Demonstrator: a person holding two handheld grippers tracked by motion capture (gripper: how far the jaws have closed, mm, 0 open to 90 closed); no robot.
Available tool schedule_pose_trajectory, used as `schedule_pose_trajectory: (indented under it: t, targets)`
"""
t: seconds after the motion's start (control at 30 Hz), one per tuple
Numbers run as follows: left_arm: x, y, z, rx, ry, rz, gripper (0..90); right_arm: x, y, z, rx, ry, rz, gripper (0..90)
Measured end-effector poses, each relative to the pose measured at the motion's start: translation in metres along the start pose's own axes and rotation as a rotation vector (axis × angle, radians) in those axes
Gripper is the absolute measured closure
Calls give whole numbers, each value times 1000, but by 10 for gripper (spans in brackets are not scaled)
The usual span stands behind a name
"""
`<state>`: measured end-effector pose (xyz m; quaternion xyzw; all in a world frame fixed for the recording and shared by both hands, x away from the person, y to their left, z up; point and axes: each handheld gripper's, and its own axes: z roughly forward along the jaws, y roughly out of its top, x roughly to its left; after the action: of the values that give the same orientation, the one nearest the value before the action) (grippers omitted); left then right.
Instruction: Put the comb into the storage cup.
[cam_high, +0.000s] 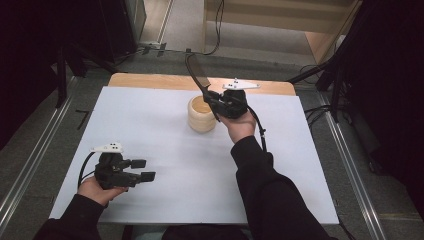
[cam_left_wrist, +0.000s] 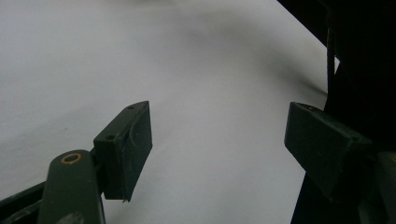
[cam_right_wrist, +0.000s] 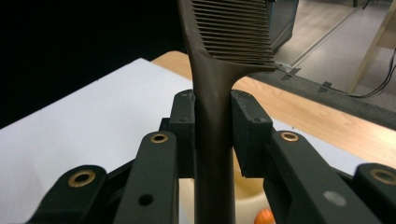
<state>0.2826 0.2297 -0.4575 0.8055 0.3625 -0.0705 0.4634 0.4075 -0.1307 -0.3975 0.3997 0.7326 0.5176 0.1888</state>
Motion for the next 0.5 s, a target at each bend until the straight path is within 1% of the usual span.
schedule_pose_trajectory:
  t: [0.17, 0.3, 0.37, 0.5]
  targets:
    - [0, 0, 0, -3, -2, -1, 239, -3, 9, 12, -23, -10, 17, 702]
    - [-1, 0, -1, 1, 4, 7, 239, -5, 14, 25, -42, -23, 0, 702]
    - [-1, 0, -1, -1, 4, 8, 239, -7, 15, 31, -57, -33, -9, 702]
    - [0, 0, -1, -5, -1, 0, 239, -12, 13, 42, -82, -45, 5, 702]
